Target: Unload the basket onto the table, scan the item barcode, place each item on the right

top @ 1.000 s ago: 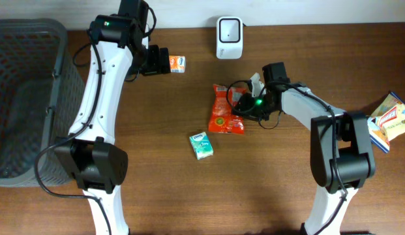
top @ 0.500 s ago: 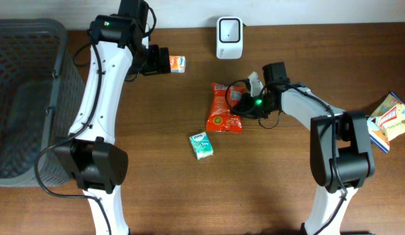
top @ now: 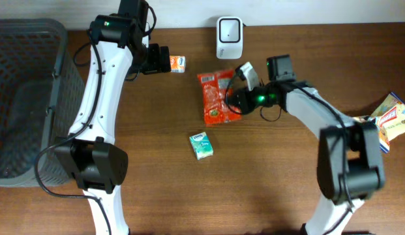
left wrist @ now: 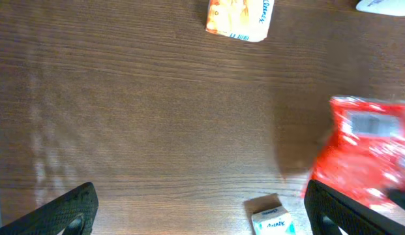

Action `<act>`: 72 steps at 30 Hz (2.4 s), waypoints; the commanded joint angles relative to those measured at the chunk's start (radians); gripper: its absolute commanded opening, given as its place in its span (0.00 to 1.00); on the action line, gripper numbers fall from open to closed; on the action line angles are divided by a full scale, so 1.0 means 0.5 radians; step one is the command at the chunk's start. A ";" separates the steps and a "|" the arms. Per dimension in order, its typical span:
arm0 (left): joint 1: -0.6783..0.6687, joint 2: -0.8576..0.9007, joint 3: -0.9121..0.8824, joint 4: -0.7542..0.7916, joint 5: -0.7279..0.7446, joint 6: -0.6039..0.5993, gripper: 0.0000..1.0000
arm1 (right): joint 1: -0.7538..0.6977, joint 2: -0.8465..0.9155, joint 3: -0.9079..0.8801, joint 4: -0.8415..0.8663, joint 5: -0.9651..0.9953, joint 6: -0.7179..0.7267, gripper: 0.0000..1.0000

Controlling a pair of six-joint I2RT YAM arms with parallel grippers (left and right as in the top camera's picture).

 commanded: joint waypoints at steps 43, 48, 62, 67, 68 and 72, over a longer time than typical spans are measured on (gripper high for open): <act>-0.008 0.018 -0.011 0.093 0.089 0.002 0.99 | 0.238 -0.145 0.317 -1.660 2.436 0.558 0.08; -0.008 0.018 -0.011 0.095 0.089 0.002 0.99 | 0.339 -0.109 0.320 -1.714 2.255 0.558 0.50; -0.008 0.018 -0.011 0.092 0.090 0.002 0.99 | 0.447 -0.112 1.033 -2.018 1.630 0.556 0.77; -0.018 0.018 -0.011 0.067 0.089 0.002 0.99 | 0.214 -0.106 1.110 -2.094 1.606 0.557 0.96; -0.018 0.018 -0.011 0.064 0.089 0.002 0.99 | 0.161 -0.099 1.089 -2.092 1.542 0.557 0.96; -0.021 0.018 -0.011 0.064 0.089 0.002 0.99 | 0.101 -0.069 0.893 -1.920 1.265 0.561 0.68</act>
